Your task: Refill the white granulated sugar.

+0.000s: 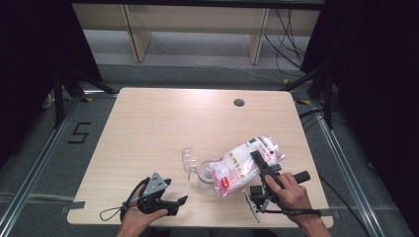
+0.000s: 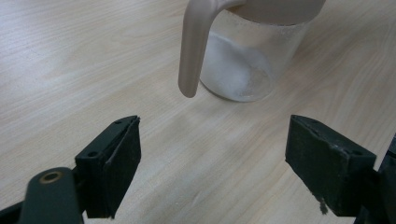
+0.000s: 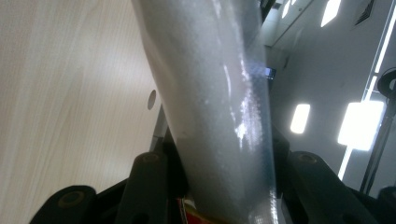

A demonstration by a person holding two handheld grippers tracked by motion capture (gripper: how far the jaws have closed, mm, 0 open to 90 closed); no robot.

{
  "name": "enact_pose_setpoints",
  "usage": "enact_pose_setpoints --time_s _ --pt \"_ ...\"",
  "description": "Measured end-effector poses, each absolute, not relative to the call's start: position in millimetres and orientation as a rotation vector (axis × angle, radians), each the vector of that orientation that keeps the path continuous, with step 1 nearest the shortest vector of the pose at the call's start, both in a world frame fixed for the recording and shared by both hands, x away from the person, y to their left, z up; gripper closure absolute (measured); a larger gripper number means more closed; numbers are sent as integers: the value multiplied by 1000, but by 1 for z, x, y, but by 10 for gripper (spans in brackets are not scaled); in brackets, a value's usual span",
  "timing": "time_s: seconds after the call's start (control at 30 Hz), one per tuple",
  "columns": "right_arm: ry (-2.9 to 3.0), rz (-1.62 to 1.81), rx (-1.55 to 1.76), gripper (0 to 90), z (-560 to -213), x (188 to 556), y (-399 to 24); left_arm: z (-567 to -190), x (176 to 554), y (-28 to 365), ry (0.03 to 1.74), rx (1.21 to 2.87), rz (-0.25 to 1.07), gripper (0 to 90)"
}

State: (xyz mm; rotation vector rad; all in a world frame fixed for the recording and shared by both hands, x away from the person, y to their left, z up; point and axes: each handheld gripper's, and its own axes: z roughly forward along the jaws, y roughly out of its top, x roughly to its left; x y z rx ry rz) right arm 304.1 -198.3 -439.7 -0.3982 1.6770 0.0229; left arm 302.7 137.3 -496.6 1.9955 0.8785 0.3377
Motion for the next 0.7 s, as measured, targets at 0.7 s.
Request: enact_pose_setpoints --time_s 0.7 --pt "1647 50 -414 653 -441 303 -199 -497 302 136 899 1974 346 179"
